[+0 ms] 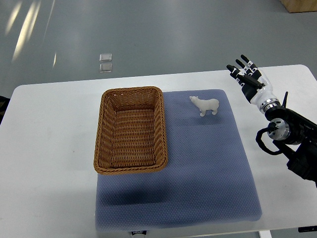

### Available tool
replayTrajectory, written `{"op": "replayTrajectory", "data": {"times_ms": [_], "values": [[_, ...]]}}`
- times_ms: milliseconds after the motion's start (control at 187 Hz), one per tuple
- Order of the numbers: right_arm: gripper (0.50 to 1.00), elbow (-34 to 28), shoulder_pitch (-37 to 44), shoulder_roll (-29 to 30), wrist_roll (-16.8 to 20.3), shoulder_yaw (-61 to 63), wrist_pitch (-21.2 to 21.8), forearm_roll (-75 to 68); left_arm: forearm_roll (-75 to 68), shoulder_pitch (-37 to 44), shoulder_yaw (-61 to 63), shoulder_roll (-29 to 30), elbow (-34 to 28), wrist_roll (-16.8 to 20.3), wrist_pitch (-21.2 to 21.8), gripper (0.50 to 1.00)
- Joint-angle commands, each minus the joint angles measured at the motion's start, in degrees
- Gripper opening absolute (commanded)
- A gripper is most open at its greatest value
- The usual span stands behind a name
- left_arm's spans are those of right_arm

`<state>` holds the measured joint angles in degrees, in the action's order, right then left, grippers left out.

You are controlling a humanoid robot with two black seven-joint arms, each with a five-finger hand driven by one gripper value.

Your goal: Place white bear in brown basket with right hand

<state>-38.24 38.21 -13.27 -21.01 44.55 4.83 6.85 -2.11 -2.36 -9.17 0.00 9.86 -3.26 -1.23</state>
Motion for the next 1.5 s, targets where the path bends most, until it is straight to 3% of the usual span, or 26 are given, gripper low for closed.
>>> {"op": "replayTrajectory", "data": {"times_ms": [0,1495], "values": [[0.924,0.01,-0.16,0.00,0.00,-0.08,0.00,0.00,0.00,-0.01,-0.05,0.00,0.07,0.01,-0.09,1.000],[0.924,-0.08,0.19,-0.53,0.00,-0.17,0.18,0.79,0.09,-0.01,-0.49,0.00,-0.19,0.01,0.00,1.000]]}}
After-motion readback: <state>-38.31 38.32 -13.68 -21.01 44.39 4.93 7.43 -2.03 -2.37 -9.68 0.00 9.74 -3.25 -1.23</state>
